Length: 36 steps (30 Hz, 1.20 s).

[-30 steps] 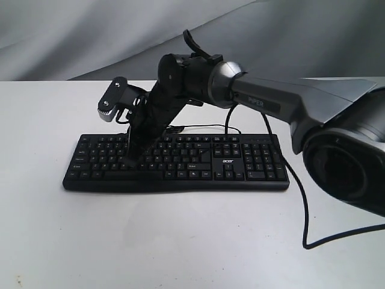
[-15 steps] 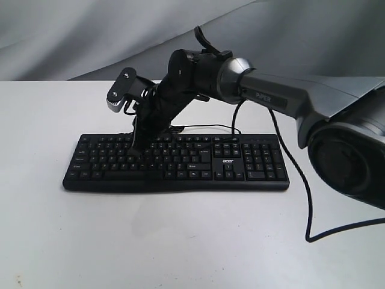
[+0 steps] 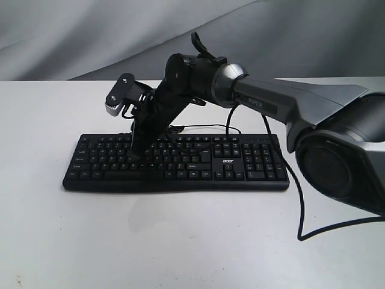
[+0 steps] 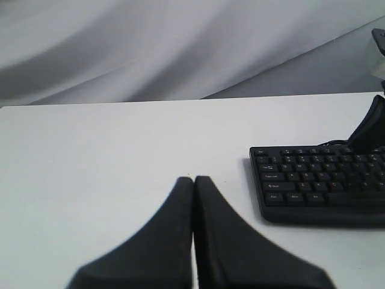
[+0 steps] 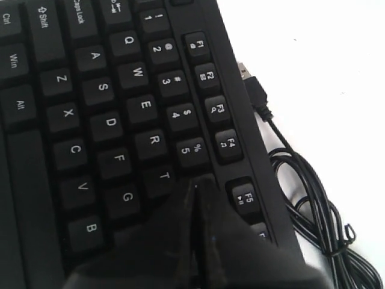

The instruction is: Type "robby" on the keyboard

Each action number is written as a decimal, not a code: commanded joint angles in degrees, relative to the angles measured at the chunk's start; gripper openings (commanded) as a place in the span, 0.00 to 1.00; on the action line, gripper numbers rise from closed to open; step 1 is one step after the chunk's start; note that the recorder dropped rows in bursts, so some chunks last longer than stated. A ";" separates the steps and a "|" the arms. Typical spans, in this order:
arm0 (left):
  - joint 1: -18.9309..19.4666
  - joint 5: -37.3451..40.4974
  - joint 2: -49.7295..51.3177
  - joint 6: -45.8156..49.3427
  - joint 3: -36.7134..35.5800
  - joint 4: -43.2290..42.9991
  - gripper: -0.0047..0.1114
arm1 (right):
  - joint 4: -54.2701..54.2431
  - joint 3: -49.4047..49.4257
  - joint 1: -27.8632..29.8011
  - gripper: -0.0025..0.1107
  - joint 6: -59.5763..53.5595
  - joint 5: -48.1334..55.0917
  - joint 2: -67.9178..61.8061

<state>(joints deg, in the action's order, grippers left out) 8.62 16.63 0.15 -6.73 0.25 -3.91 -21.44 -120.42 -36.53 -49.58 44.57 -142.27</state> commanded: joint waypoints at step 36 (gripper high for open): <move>0.11 -0.26 -0.15 -0.23 -0.25 0.46 0.04 | -2.29 -0.37 -0.02 0.02 -1.01 1.10 -1.70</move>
<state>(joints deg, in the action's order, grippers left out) 8.62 16.63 0.15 -6.73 0.25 -3.91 -23.38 -120.42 -36.53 -50.17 45.69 -143.68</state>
